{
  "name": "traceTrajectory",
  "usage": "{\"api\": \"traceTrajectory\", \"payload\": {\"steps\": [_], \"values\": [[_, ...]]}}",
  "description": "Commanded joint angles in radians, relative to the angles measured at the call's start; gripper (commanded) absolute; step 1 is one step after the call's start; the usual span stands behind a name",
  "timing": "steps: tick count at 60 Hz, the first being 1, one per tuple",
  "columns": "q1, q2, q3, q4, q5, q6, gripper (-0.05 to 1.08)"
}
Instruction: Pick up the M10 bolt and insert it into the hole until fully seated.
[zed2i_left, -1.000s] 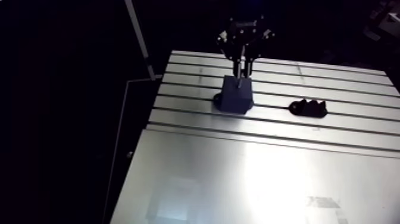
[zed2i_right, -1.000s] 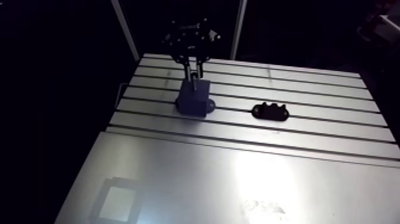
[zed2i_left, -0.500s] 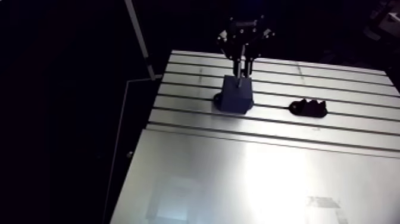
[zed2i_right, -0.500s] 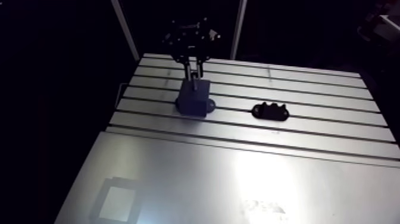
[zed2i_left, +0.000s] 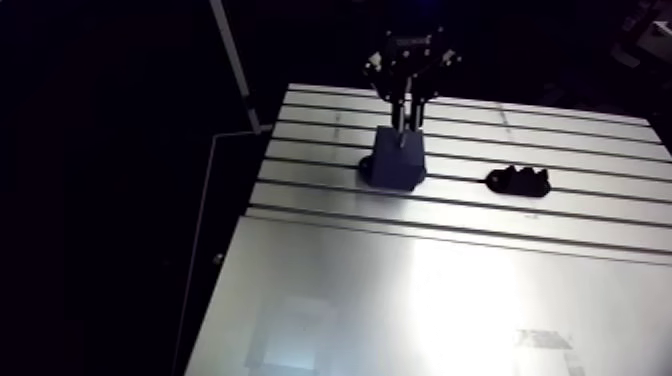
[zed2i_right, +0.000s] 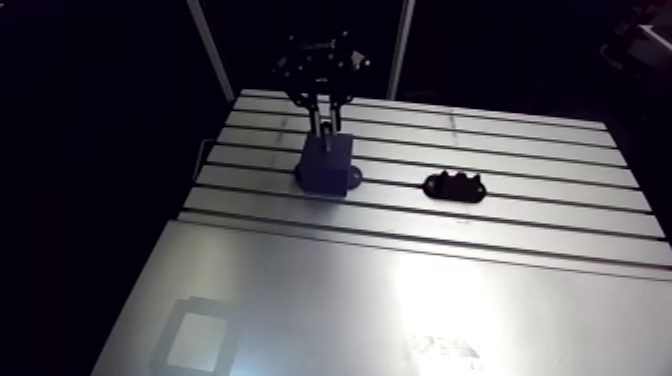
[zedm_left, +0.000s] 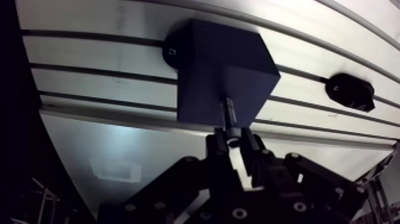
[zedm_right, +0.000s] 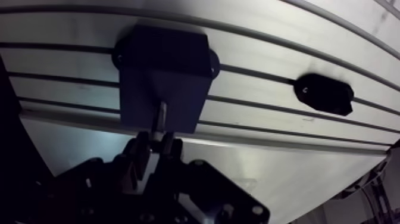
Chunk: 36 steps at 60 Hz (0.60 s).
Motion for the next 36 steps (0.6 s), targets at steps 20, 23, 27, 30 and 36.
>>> {"api": "traceTrajectory", "payload": {"steps": [20,23,27,30,36], "values": [[-0.001,-0.002,0.014,-0.002,-0.001,0.003,1.08],[-0.001,-0.002,0.014,-0.002,-0.001,0.004,1.07],[-0.001,-0.002,0.011,-0.002,-0.001,0.003,0.88],[-0.001,-0.002,0.01,-0.002,-0.001,0.003,0.62],[-0.001,-0.006,0.011,-0.004,-0.002,0.001,0.02]]}}
